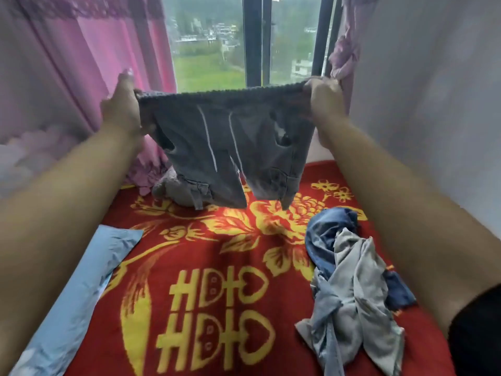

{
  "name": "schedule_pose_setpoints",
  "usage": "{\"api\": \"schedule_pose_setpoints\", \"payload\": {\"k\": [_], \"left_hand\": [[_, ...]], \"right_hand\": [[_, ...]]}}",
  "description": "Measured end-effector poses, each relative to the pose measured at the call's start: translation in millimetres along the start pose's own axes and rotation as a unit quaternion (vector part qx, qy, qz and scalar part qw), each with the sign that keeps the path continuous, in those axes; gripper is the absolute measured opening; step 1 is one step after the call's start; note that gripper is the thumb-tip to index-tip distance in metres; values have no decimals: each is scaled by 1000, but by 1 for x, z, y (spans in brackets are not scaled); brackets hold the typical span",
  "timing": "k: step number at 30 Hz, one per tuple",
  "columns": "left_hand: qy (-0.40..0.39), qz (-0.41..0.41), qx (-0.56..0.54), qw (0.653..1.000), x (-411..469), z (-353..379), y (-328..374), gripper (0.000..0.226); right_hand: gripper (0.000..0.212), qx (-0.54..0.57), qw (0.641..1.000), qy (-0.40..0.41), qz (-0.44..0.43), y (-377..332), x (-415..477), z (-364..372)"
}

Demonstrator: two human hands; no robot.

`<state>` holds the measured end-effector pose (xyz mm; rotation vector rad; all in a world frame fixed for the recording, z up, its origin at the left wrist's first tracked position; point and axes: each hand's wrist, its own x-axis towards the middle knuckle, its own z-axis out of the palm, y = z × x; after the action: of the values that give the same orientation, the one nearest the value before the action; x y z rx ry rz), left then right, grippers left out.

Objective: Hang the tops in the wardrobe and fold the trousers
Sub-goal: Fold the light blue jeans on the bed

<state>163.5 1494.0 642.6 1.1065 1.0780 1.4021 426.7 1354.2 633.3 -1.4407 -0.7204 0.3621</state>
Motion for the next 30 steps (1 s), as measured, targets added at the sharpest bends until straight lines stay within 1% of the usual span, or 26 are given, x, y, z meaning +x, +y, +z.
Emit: {"api": "schedule_pose_setpoints", "payload": {"k": [2,3,5,7,8,9,10,11,12,13,14,15,16,17,19,22,24,25,28,30], "left_hand": [[44,-51,59,996,-14,-20,-43,21],[34,-87,77,993,-27,-36,-75,15],[-1,-153,100,983,-58,-67,-142,9],[-28,-221,126,967,-92,-100,-211,14],[-32,-251,132,958,-111,-117,-245,17],[-30,-281,137,950,-128,-133,-280,20],[-21,-308,143,940,-146,-149,-315,23],[-12,-337,150,929,-163,-163,-349,25],[-1,-365,159,917,-183,-177,-381,29],[12,-391,172,904,-204,-192,-412,36],[23,-418,185,889,-226,-207,-441,44],[37,-445,197,873,-247,-223,-465,49],[47,-465,209,859,-266,-239,-486,50],[56,-478,218,849,-280,-254,-505,47],[59,-497,238,833,-300,-276,-538,36],[44,-510,262,818,-320,-297,-580,24],[38,-518,268,811,-331,-308,-605,16],[37,-521,273,808,-334,-311,-616,18],[51,-522,291,800,-340,-322,-644,44],[66,-521,297,798,-345,-330,-659,46]], "right_hand": [[20,-47,998,13,45,39,-26,-5],[23,-62,996,4,68,67,-45,-11],[32,-91,984,-14,151,126,-93,-21],[45,-114,963,-43,240,197,-140,-33],[51,-125,954,-46,269,244,-159,-41],[52,-154,944,-45,288,290,-178,-49],[45,-177,935,-44,303,329,-204,-55],[33,-197,925,-38,323,376,-227,-65],[20,-207,916,-31,343,406,-256,-70],[12,-217,902,-25,371,430,-287,-75],[17,-217,891,-17,399,435,-318,-74],[27,-218,879,-16,423,449,-344,-76],[38,-209,867,-16,452,464,-366,-77],[44,-191,856,-9,481,484,-384,-79],[47,-164,828,6,535,514,-415,-83],[21,-184,799,-15,572,552,-453,-93],[18,-182,795,-14,579,578,-470,-100],[18,-180,799,-19,574,590,-476,-103],[23,-188,801,-32,567,617,-486,-103],[18,-200,802,-34,562,629,-490,-103]]}}
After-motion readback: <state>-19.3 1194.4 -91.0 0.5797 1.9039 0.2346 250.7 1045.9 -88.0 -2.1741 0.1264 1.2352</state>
